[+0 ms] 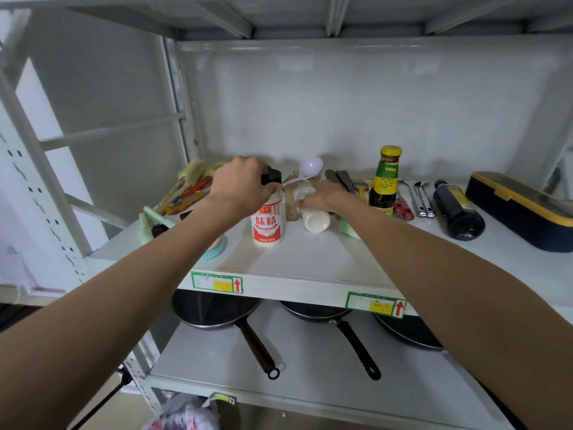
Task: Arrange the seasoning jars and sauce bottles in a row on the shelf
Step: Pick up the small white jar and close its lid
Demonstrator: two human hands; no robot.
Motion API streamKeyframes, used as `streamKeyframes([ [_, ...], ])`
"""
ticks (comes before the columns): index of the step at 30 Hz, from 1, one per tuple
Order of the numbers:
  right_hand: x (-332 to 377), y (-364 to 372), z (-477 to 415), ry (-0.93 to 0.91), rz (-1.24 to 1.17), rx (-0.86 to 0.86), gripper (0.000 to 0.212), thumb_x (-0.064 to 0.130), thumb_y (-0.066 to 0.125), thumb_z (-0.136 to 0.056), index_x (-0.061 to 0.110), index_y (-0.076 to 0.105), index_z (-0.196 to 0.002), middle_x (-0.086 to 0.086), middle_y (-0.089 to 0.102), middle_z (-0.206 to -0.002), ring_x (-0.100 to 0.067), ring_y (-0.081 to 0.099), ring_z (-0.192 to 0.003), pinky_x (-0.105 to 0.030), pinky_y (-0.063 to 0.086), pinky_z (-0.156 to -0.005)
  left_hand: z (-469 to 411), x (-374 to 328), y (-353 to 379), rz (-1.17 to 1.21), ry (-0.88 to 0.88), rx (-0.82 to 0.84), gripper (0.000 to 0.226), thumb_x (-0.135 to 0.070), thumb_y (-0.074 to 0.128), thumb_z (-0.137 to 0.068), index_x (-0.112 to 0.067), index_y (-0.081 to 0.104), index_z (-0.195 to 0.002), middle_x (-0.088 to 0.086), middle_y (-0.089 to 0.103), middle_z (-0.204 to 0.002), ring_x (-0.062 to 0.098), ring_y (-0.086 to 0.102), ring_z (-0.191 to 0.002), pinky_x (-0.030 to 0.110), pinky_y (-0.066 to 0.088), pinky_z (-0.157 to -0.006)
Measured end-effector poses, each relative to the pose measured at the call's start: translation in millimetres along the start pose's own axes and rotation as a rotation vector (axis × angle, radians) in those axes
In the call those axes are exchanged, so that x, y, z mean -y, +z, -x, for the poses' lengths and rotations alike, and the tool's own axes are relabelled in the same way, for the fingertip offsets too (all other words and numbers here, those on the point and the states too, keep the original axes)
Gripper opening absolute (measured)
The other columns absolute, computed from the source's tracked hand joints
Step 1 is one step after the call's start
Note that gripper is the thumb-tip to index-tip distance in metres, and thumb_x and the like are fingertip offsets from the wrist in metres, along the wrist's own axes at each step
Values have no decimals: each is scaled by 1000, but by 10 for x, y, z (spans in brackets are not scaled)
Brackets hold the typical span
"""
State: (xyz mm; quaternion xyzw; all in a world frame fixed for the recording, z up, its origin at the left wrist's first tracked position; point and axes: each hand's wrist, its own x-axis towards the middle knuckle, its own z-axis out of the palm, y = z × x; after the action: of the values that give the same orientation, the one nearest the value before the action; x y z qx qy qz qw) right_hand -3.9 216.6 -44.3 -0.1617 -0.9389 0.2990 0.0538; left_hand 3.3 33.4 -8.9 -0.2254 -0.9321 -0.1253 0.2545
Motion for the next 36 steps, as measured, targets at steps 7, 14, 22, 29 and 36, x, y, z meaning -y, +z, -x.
streamKeyframes([
  [7, 11, -13, 0, 80, -17, 18, 53, 28, 69, -81, 7, 50, -126, -10, 58, -103, -26, 56, -86, -28, 41, -57, 5, -49, -100, 215, 14, 53, 49, -35, 73, -82, -9, 58, -120, 13, 61, -118, 27, 57, -102, 28, 43, -76],
  [14, 119, -12, 67, 122, -51, 109, 67, 28, 73, -76, 14, 41, -133, -8, 59, -107, -22, 58, -78, -28, 41, -54, 488, -356, -53, 562, -43, -200, 39, -15, 65, -81, -9, 61, -120, 5, 66, -114, 19, 61, -105, 24, 47, -86],
  [22, 96, -76, 104, 153, -321, 50, 70, 17, 76, -63, 4, 44, -124, -16, 62, -111, -34, 65, -90, -37, 54, -55, 723, -429, 318, 587, -240, 76, 53, -12, 71, -77, -10, 54, -127, 7, 61, -120, 22, 56, -113, 20, 37, -81],
  [29, 6, -301, 336, 124, -301, 60, 41, 18, 81, -69, 9, 49, -95, -12, 61, -91, -28, 62, -77, -43, 57, -85, 701, -686, 666, 751, -350, 231, 67, -14, 78, -74, -3, 47, -132, 12, 58, -125, 29, 56, -117, 29, 45, -90],
  [36, 0, -372, 438, 81, -159, 169, 67, 29, 83, -67, 8, 46, -119, -15, 60, -122, -33, 66, -100, -44, 58, -87, 709, -818, 859, 808, -401, 180, 65, -15, 80, -73, -3, 47, -127, 14, 60, -122, 30, 57, -111, 27, 41, -81],
])
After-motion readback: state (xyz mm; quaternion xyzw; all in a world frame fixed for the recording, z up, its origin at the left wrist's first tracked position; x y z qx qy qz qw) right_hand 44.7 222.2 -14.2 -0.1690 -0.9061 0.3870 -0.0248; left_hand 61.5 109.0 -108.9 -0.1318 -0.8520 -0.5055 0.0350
